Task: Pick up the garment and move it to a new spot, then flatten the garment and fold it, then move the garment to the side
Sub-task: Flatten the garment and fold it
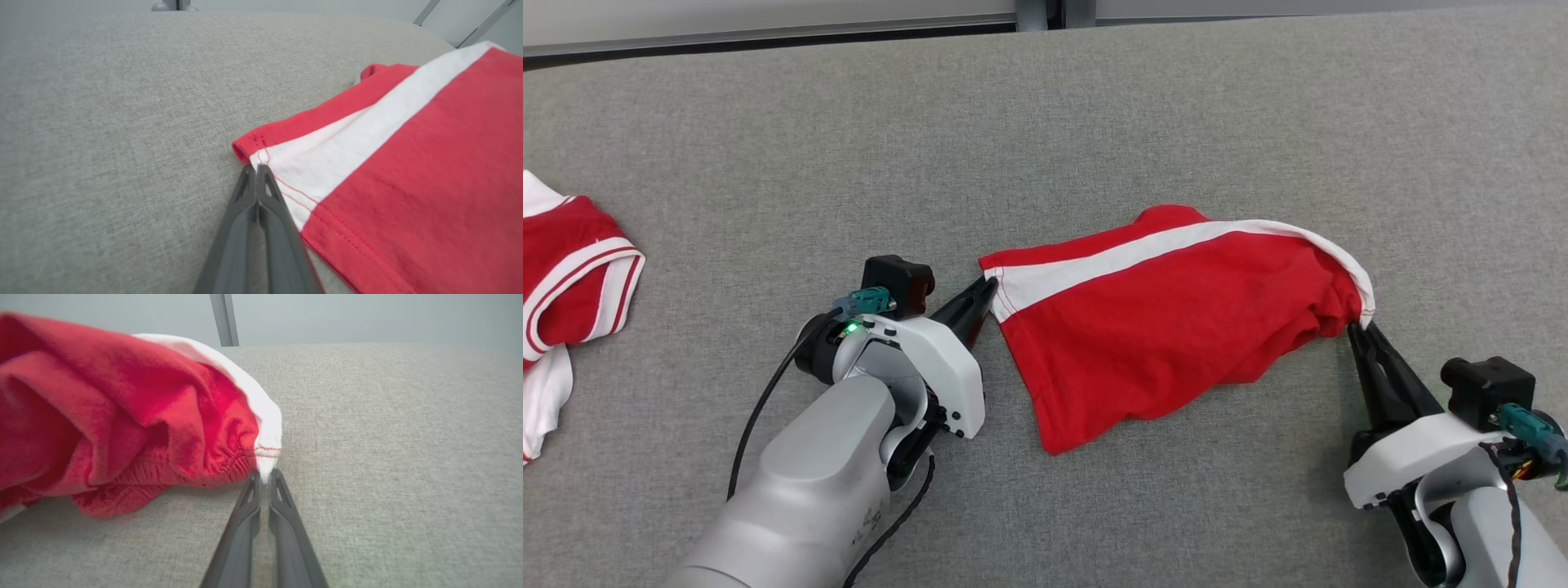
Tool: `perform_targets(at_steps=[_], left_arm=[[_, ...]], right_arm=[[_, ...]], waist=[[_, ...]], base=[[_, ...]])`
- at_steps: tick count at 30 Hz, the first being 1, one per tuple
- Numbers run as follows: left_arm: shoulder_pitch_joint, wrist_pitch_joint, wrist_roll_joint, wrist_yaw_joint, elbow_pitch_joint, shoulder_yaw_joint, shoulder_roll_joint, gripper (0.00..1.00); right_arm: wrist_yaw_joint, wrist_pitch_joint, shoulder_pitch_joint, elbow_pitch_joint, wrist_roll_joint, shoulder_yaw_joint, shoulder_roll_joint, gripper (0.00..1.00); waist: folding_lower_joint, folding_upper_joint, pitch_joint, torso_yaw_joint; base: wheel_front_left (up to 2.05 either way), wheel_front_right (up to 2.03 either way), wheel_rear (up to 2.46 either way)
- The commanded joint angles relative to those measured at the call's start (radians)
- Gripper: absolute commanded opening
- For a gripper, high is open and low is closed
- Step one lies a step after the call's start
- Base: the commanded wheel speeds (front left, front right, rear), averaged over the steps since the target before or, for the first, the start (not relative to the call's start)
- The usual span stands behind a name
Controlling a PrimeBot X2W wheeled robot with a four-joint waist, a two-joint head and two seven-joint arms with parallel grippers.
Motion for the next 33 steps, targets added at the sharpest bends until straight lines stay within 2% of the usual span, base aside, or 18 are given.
perform_targets(at_steps=[1,6,10,17,21,24,27,33], left_arm=[[-0.013,-0.006,-0.006,0.001,-0.003,-0.006,0.009,0.00],[-0.028,-0.060,-0.004,0.001,-0.027,-0.004,0.036,0.00],[-0.052,-0.087,0.018,0.010,-0.088,0.036,0.077,0.00],[-0.058,-0.093,0.107,0.092,-0.398,0.203,0.199,0.00],[-0.050,-0.091,0.141,0.131,-0.555,0.262,0.265,0.00],[-0.065,-0.077,0.142,0.157,-0.634,0.286,0.300,0.00],[-0.070,-0.048,0.129,0.178,-0.692,0.300,0.319,0.00],[-0.047,0.008,0.095,0.197,-0.737,0.307,0.327,0.00]], right_arm=[[0.000,-0.013,-0.005,-0.011,-0.004,-0.007,-0.009,0.00],[0.000,-0.058,-0.009,-0.065,-0.061,-0.034,-0.039,0.00],[0.000,-0.063,-0.034,-0.168,-0.128,-0.057,-0.073,0.00],[0.000,0.037,-0.095,-0.392,-0.172,-0.026,-0.187,0.00],[0.000,0.102,-0.135,-0.481,-0.147,-0.013,-0.257,0.00],[0.000,0.143,-0.155,-0.516,-0.115,-0.023,-0.286,0.00],[-0.001,0.169,-0.161,-0.532,-0.079,-0.036,-0.295,0.00],[-0.001,0.192,-0.142,-0.535,-0.036,-0.067,-0.261,0.00]], waist=[[0.0000,0.0000,-0.005,0.004],[0.0000,0.0000,-0.028,0.007],[0.0000,0.0000,-0.058,0.005],[0.0000,0.0000,-0.124,0.015],[0.0000,0.0000,-0.165,0.026],[0.0000,0.0000,-0.192,0.034],[0.0000,0.0000,-0.218,0.042],[0.0000,0.0000,-0.225,0.046]], base=[[0.00,0.00,0.00],[0.00,0.00,0.00],[0.00,0.00,0.00],[0.00,0.00,0.00],[0.00,0.00,0.00],[0.00,0.00,0.00],[0.00,0.00,0.00],[0.00,0.00,0.00]])
